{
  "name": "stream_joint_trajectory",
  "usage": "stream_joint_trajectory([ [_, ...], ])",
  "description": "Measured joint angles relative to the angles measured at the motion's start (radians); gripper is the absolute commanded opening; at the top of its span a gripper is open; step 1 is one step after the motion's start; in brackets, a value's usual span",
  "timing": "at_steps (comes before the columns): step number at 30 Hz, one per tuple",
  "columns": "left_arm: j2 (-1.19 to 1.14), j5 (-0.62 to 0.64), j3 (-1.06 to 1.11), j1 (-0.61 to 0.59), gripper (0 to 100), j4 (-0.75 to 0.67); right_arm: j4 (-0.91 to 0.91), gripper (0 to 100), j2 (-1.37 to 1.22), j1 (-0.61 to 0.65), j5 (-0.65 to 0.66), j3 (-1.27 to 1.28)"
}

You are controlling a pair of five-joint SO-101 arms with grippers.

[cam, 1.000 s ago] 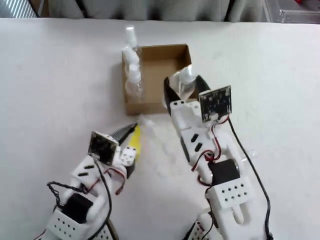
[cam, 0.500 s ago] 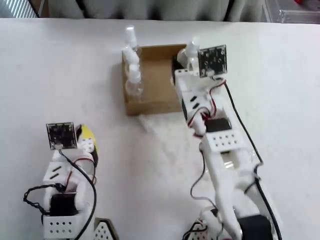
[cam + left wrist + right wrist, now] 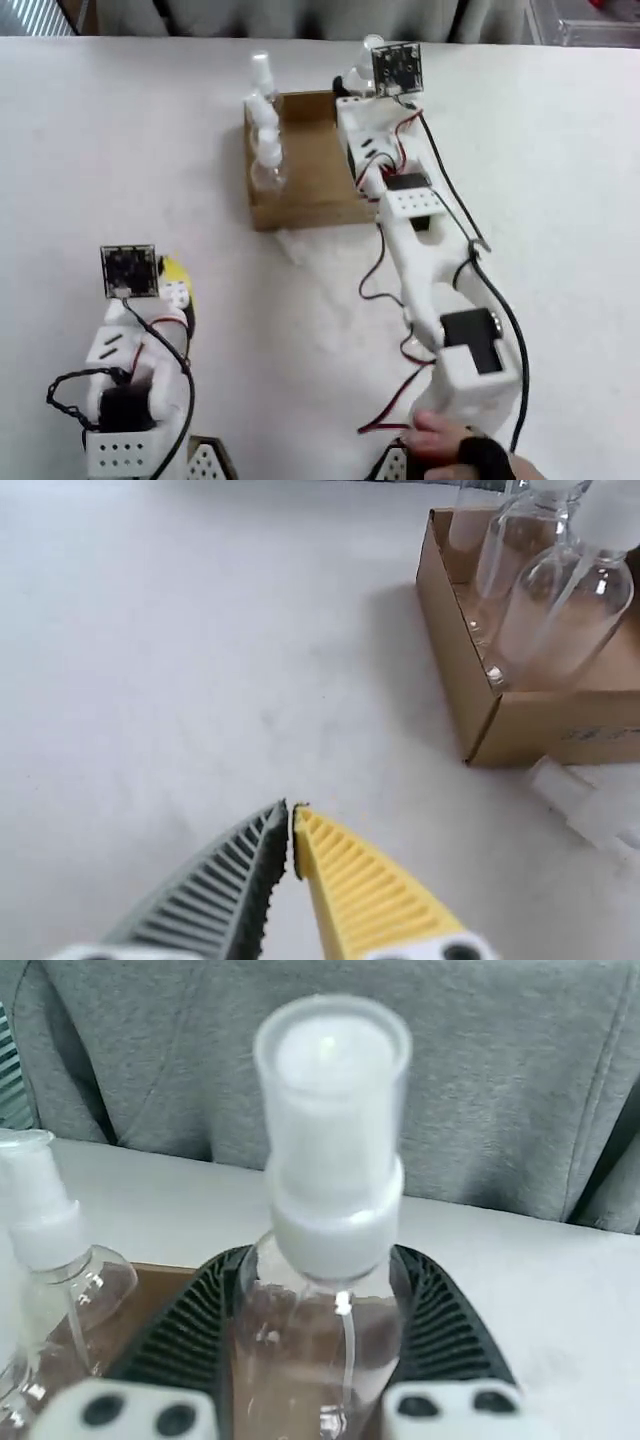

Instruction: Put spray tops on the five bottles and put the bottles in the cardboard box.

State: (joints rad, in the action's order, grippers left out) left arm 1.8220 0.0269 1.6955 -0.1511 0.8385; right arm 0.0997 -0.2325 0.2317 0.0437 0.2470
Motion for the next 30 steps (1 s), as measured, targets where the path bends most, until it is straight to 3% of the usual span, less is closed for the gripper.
stream_joint_trajectory([
  [10, 0.000, -0.063, 0.000, 0.000, 2, 0.000, 0.000, 1.6, -0.258, 0.000, 0.000, -0.222],
  [30, 0.000, -0.063, 0.000, 0.000, 2, 0.000, 0.000, 1.6, -0.486, -0.031, 0.000, -0.427],
])
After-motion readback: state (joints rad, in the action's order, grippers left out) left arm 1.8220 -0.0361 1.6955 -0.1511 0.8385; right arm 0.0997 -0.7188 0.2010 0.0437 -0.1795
